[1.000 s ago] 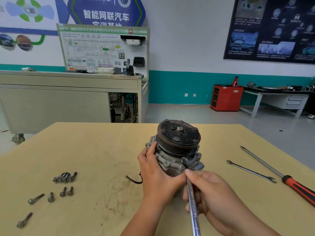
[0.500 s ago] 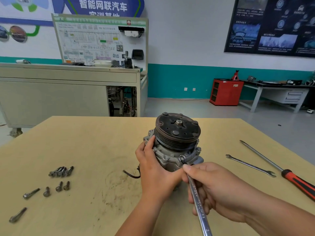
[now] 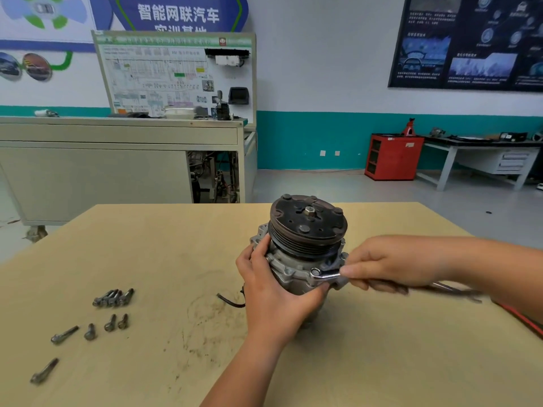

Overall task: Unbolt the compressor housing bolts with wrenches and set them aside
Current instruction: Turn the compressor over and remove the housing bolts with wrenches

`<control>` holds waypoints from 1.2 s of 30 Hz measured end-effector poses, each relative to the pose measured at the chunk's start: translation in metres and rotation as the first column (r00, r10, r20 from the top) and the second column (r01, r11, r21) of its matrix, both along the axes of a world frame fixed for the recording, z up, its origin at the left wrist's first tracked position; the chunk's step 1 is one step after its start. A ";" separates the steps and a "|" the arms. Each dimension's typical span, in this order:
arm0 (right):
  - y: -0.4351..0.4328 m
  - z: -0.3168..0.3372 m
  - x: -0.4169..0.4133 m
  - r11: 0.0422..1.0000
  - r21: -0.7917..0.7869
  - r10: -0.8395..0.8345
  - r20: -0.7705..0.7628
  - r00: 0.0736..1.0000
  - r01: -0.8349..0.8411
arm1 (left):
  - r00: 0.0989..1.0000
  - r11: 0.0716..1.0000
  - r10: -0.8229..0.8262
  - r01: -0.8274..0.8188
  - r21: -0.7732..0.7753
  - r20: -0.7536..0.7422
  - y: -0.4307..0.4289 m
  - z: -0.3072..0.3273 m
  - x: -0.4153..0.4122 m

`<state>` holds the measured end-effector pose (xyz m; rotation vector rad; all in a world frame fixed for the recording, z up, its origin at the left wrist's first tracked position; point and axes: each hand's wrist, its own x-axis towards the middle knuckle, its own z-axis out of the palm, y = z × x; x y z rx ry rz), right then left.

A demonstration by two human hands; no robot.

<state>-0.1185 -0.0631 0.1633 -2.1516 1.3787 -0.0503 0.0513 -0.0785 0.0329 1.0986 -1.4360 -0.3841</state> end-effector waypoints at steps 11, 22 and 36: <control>0.018 -0.010 -0.003 0.798 0.587 -0.148 0.415 0.898 -0.139 | 1.000 1.000 -0.016 0.016 -0.004 0.011 0.000 -0.001 0.002; 0.023 -0.021 0.016 0.863 0.505 -0.288 0.458 0.841 0.020 | 0.999 0.999 -0.037 0.038 0.030 -0.030 0.003 0.004 0.001; 0.000 -0.006 0.008 0.858 0.506 -0.102 0.337 0.936 -0.088 | 0.991 0.991 -0.132 0.132 0.034 -0.012 -0.004 0.003 0.012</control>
